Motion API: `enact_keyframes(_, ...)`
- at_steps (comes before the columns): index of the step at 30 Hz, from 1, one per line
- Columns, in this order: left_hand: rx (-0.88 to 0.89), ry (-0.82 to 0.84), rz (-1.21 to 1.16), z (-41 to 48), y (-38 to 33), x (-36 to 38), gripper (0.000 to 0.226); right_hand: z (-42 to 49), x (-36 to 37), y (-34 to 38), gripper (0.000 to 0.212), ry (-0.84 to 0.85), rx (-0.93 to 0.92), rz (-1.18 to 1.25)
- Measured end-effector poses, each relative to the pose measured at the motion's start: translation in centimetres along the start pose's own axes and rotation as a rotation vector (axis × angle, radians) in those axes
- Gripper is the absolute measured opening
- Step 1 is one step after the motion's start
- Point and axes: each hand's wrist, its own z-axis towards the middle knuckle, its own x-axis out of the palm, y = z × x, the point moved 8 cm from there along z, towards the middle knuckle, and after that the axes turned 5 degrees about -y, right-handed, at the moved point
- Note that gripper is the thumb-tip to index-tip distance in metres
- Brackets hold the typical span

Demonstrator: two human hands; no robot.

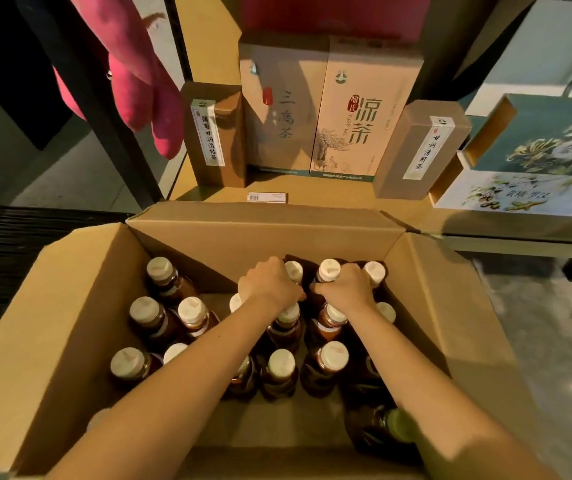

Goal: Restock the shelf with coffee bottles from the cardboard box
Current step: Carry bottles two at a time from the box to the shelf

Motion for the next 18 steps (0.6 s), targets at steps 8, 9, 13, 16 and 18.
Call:
enact_keyframes(8,0.049,-0.106,-0.023,0.3,0.2,-0.8,0.035,-1.1,-0.9,0.7,0.026,-0.070,-0.101,0.048)
enact_keyframes(9,0.072,-0.138,-0.040,0.0,0.3,-1.1,0.035,-1.4,-1.2,0.9,0.024,-0.093,-0.120,0.039)
enact_keyframes(13,0.164,-0.242,-0.073,-1.6,0.3,-2.3,0.037,-2.4,-2.7,1.7,0.032,-0.210,-0.184,0.024)
enact_keyframes(16,0.230,-0.348,-0.142,-3.1,0.3,-4.2,0.030,-3.7,-4.3,2.8,0.035,-0.309,-0.258,0.038)
enact_keyframes(18,0.271,-0.434,-0.218,-4.0,0.3,-5.7,0.033,-4.9,-5.6,3.9,0.035,-0.380,-0.318,0.071)
